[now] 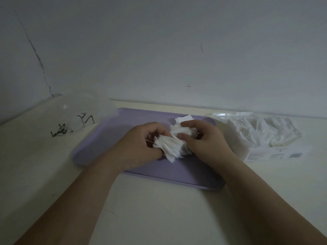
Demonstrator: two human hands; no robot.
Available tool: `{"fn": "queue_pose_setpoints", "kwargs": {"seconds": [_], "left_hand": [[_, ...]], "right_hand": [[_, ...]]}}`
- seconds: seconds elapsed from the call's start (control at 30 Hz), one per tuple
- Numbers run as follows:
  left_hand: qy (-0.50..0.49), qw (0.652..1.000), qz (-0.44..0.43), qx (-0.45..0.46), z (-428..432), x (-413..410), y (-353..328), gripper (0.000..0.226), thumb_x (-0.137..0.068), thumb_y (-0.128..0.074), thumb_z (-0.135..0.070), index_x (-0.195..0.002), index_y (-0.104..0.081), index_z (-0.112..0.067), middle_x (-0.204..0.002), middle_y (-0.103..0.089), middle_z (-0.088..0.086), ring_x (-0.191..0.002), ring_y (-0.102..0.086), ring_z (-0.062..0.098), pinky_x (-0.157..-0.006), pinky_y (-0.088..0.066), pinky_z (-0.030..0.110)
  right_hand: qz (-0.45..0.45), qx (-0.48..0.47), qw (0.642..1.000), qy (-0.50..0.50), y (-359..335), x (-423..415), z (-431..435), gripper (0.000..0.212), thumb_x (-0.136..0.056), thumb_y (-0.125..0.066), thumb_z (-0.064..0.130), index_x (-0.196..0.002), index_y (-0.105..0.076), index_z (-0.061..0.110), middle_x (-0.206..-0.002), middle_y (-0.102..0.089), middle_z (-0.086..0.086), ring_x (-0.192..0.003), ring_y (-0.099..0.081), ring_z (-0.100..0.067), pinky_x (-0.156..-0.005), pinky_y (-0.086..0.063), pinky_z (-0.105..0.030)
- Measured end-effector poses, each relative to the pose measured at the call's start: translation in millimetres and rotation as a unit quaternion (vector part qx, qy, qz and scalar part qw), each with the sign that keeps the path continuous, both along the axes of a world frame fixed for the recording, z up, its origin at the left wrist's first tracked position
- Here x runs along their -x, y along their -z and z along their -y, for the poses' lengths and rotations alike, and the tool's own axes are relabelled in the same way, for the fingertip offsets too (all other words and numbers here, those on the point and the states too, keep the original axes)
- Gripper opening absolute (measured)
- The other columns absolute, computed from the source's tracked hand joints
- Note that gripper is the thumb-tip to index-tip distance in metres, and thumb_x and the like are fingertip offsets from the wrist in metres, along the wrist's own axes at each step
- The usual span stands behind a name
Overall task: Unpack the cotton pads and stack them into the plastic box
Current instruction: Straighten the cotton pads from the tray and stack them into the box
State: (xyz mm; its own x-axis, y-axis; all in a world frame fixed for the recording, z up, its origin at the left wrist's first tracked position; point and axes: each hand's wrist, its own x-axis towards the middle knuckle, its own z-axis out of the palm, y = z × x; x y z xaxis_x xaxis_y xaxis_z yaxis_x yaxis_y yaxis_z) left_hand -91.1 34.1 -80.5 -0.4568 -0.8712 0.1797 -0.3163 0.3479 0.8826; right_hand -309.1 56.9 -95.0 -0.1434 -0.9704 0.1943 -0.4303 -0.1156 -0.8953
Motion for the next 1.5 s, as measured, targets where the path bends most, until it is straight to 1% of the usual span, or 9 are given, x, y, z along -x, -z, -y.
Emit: {"fn": "queue_pose_setpoints", "kwargs": {"seconds": [0.13,0.3,0.47,0.67,0.8,1.0,1.23,1.33,1.5], "left_hand": [[-0.014,1.000,0.017,0.015,-0.4,2.4,1.1,0.033,-0.076,-0.080,0.000,-0.098,-0.074,-0.024,-0.088,-0.076,0.004,-0.075,-0.069,0.018,-0.073,-0.058,0.036],[-0.035,0.999,0.011,0.014,0.7,1.1,2.2,0.030,-0.073,-0.079,0.004,-0.092,-0.073,-0.018,-0.081,-0.076,0.011,-0.070,-0.068,0.018,-0.070,-0.060,0.044],[-0.056,0.998,0.011,0.005,3.3,-6.4,-1.2,0.028,-0.063,-0.073,-0.004,-0.085,-0.071,-0.021,-0.082,-0.076,0.011,-0.069,-0.070,0.017,-0.067,-0.061,0.041],[-0.011,1.000,0.005,-0.024,5.9,-11.8,-1.7,0.026,-0.068,-0.074,-0.004,-0.088,-0.071,-0.020,-0.088,-0.072,0.020,-0.071,-0.061,0.018,-0.064,-0.050,0.035],[0.020,0.999,0.011,-0.037,-1.3,-1.9,-3.5,0.028,-0.068,-0.075,-0.006,-0.090,-0.073,-0.024,-0.087,-0.075,0.011,-0.073,-0.064,0.017,-0.067,-0.053,0.034],[-0.018,0.999,-0.006,-0.026,-4.1,3.5,-4.3,0.032,-0.062,-0.075,-0.016,-0.092,-0.075,-0.027,-0.089,-0.077,0.012,-0.073,-0.064,0.016,-0.068,-0.054,0.034],[-0.051,0.998,0.021,-0.009,-0.2,2.6,0.3,0.039,-0.072,-0.084,-0.006,-0.102,-0.071,-0.028,-0.091,-0.076,0.003,-0.076,-0.071,0.023,-0.073,-0.059,0.041],[-0.069,0.997,0.016,0.007,2.5,0.3,-2.4,0.047,-0.062,-0.090,-0.019,-0.102,-0.067,-0.031,-0.095,-0.069,0.003,-0.066,-0.056,0.012,-0.064,-0.051,0.025],[-0.034,0.994,0.052,0.092,-4.0,4.2,-8.5,0.042,-0.070,-0.088,-0.002,-0.097,-0.071,-0.029,-0.099,-0.063,0.000,-0.064,-0.056,0.013,-0.059,-0.043,0.014]], "right_hand": [[0.034,-0.028,0.998,-0.053,-6.0,2.9,-0.7,0.032,-0.093,-0.076,0.044,-0.119,-0.076,0.026,-0.105,-0.075,0.012,-0.094,-0.071,-0.005,-0.083,-0.052,-0.019],[0.010,-0.079,0.989,-0.121,-9.0,12.6,-0.2,0.058,-0.080,-0.091,0.018,-0.133,-0.069,0.026,-0.120,-0.075,0.005,-0.106,-0.074,-0.008,-0.094,-0.057,-0.021],[-0.014,-0.033,0.997,-0.067,-0.3,12.6,3.2,0.042,-0.083,-0.080,0.023,-0.121,-0.070,0.038,-0.113,-0.079,0.002,-0.106,-0.075,-0.018,-0.104,-0.058,-0.045],[0.010,-0.013,1.000,-0.019,4.4,13.5,7.4,0.041,-0.089,-0.074,0.022,-0.129,-0.070,0.031,-0.114,-0.077,0.003,-0.106,-0.074,-0.017,-0.105,-0.057,-0.047],[0.016,-0.005,1.000,-0.026,5.6,7.4,4.8,0.042,-0.093,-0.076,0.017,-0.133,-0.068,0.026,-0.115,-0.078,0.003,-0.106,-0.075,-0.016,-0.106,-0.057,-0.044],[0.026,-0.013,0.996,-0.080,4.0,2.8,5.9,0.051,-0.081,-0.073,0.029,-0.131,-0.071,0.021,-0.121,-0.078,0.002,-0.116,-0.073,-0.018,-0.110,-0.054,-0.048],[0.051,-0.026,0.994,-0.094,1.3,2.9,1.8,0.035,-0.094,-0.080,0.033,-0.125,-0.071,0.020,-0.116,-0.079,-0.003,-0.112,-0.074,-0.019,-0.101,-0.058,-0.035],[-0.002,-0.011,0.998,-0.056,3.7,-0.6,2.5,0.034,-0.095,-0.078,0.031,-0.127,-0.068,0.025,-0.111,-0.077,0.002,-0.102,-0.074,-0.014,-0.096,-0.058,-0.033],[-0.033,0.006,0.998,-0.060,-1.2,-5.5,-1.8,0.029,-0.099,-0.071,0.027,-0.127,-0.065,0.033,-0.101,-0.072,0.012,-0.082,-0.067,0.005,-0.078,-0.049,-0.008]]}}
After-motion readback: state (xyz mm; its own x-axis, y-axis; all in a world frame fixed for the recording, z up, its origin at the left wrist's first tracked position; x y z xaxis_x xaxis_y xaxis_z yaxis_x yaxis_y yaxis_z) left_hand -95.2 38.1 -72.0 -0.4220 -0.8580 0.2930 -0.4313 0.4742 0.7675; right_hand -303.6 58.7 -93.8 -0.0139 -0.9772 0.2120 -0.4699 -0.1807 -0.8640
